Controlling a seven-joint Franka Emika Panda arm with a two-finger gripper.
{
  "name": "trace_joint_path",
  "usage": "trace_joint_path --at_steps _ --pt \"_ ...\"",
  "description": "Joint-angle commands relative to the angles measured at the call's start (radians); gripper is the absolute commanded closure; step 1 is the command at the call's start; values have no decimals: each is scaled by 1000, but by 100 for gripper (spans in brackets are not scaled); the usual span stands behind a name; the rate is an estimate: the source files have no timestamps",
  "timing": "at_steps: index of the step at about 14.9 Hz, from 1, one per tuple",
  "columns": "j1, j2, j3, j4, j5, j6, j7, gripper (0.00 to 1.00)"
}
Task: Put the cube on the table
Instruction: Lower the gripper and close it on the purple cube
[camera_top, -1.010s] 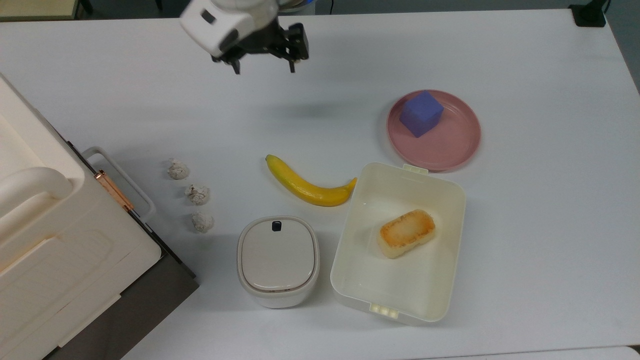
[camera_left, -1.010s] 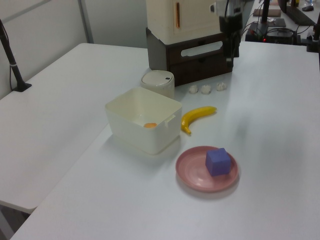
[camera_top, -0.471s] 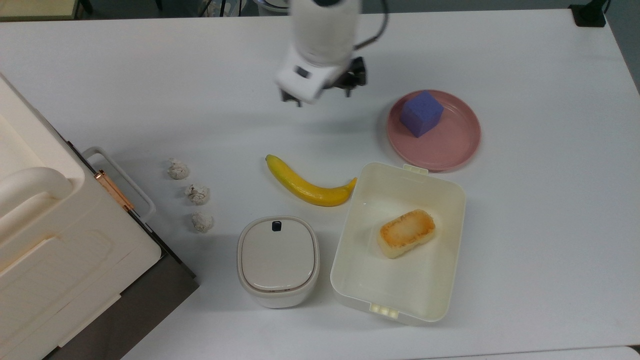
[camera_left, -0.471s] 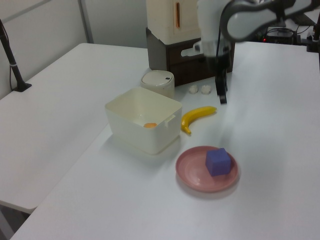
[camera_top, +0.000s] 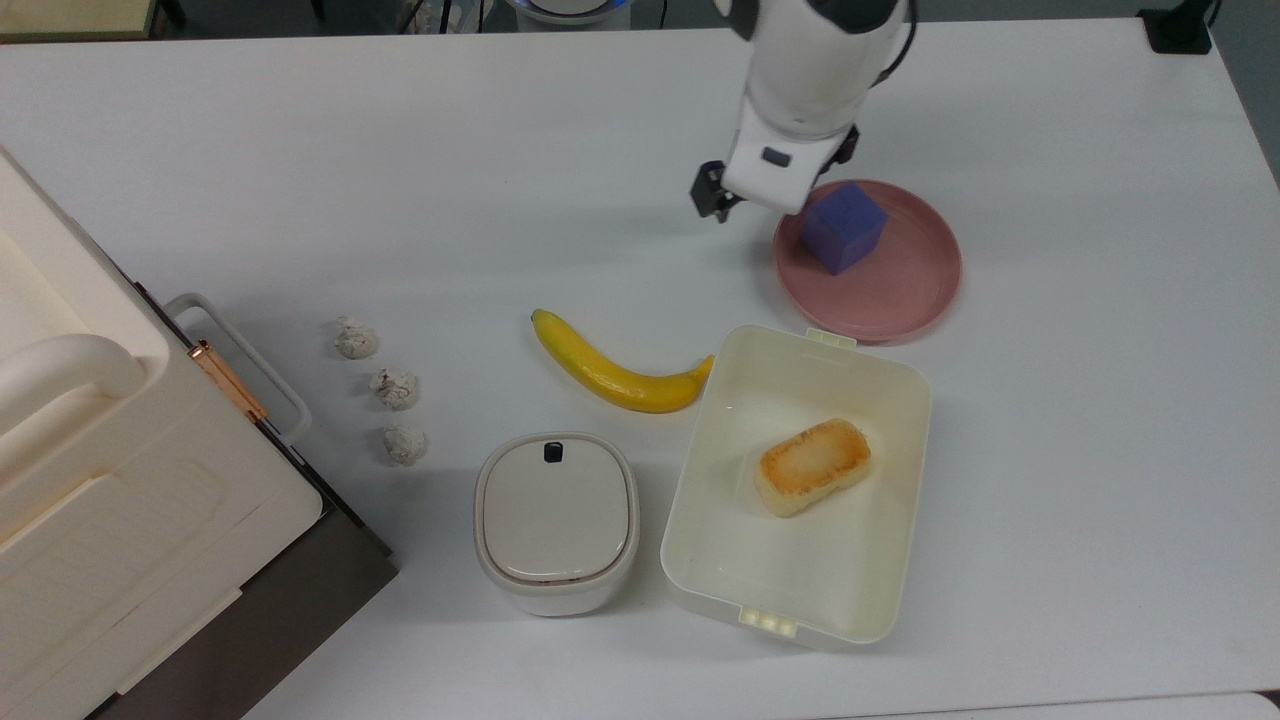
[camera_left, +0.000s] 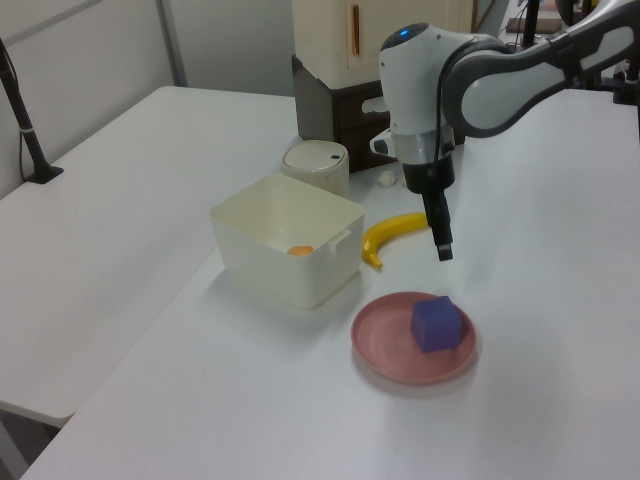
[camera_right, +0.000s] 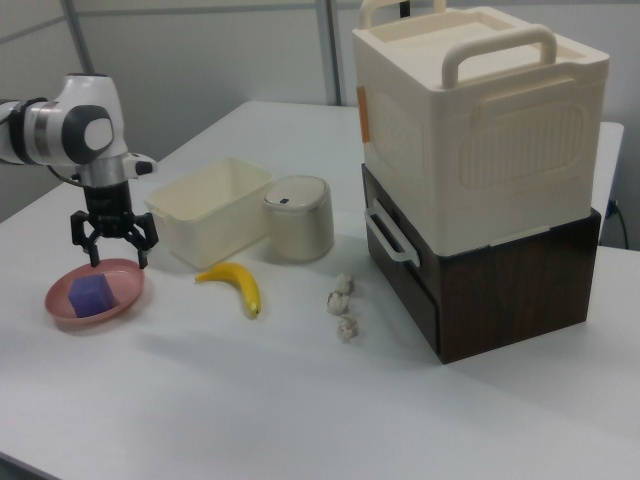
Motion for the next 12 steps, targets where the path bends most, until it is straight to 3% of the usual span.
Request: trace_joint_path --at_steps 1,12 --pt "78 17 -18 -9 26 50 37 0" --pt "182 126 -18 5 22 206 115 0"
